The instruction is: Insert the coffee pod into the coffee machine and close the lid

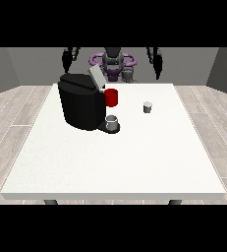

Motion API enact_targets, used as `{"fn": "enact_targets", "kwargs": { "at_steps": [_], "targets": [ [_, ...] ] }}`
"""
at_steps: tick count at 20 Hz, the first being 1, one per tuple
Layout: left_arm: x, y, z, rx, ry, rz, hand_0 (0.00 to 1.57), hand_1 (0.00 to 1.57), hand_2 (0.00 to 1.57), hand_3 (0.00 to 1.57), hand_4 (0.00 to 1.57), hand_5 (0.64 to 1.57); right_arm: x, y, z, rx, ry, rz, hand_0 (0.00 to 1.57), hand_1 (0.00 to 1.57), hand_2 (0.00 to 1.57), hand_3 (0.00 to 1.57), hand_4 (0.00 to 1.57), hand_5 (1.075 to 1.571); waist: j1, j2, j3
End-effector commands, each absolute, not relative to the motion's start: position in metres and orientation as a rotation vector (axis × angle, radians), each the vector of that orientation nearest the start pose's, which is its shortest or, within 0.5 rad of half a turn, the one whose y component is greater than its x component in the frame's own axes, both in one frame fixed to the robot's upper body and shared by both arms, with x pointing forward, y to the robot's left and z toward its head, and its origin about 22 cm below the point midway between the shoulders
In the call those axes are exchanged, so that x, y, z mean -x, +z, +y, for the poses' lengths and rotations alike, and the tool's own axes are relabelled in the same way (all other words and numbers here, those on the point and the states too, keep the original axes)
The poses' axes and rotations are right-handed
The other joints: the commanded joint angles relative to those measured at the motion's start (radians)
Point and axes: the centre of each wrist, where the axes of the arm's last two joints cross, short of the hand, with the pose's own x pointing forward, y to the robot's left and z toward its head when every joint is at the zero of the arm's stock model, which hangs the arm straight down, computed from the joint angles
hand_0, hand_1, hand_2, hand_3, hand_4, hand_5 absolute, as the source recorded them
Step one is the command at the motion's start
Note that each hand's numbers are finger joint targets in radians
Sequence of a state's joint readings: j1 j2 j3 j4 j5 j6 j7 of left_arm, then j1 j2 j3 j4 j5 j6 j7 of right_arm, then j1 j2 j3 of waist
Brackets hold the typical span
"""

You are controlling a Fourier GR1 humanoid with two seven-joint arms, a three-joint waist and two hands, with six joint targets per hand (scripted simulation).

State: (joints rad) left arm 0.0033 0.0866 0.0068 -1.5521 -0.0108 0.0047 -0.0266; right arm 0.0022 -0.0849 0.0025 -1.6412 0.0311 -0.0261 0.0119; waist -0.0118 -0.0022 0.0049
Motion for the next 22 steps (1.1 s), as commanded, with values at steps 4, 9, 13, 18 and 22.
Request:
{"fn": "enact_targets", "kwargs": {
  "at_steps": [4,9,13,18,22],
  "targets": [
    [-0.245,-0.014,0.255,-0.004,-0.052,-1.653,0.00,0.00,0.00,0.00,0.30,1.571,-0.241,0.014,-0.252,0.054,0.083,-1.570,0.00,0.00,0.00,0.00,0.13,1.571,-0.012,0.000,-0.0052],
    [-0.226,-0.013,0.254,0.059,-0.072,-1.702,0.00,0.00,0.00,0.00,0.28,1.571,-0.234,-0.004,-0.263,0.194,-0.140,-1.614,0.00,0.00,0.00,0.00,0.09,1.571,0.021,-0.048,-0.0050],
    [-0.251,-0.002,0.271,-0.097,-0.186,-1.719,0.00,0.00,0.00,0.00,0.31,1.571,-0.245,0.005,-0.260,0.142,-0.152,-1.659,0.00,0.00,0.00,0.00,0.22,1.571,-0.021,-0.003,-0.0050],
    [-0.272,0.030,0.292,-0.187,-0.301,-1.661,0.00,0.00,0.00,0.00,0.00,1.571,-0.238,-0.006,-0.252,0.148,-0.119,-1.644,0.00,0.00,0.00,0.00,0.18,1.571,-0.040,-0.001,-0.0048],
    [-0.298,0.032,0.307,-0.209,-0.266,-1.611,0.00,0.00,0.00,0.00,0.00,1.571,-0.247,-0.001,-0.240,0.089,-0.080,-1.700,0.00,0.00,0.00,0.00,0.19,1.571,-0.085,0.075,-0.0049]
  ]
}}
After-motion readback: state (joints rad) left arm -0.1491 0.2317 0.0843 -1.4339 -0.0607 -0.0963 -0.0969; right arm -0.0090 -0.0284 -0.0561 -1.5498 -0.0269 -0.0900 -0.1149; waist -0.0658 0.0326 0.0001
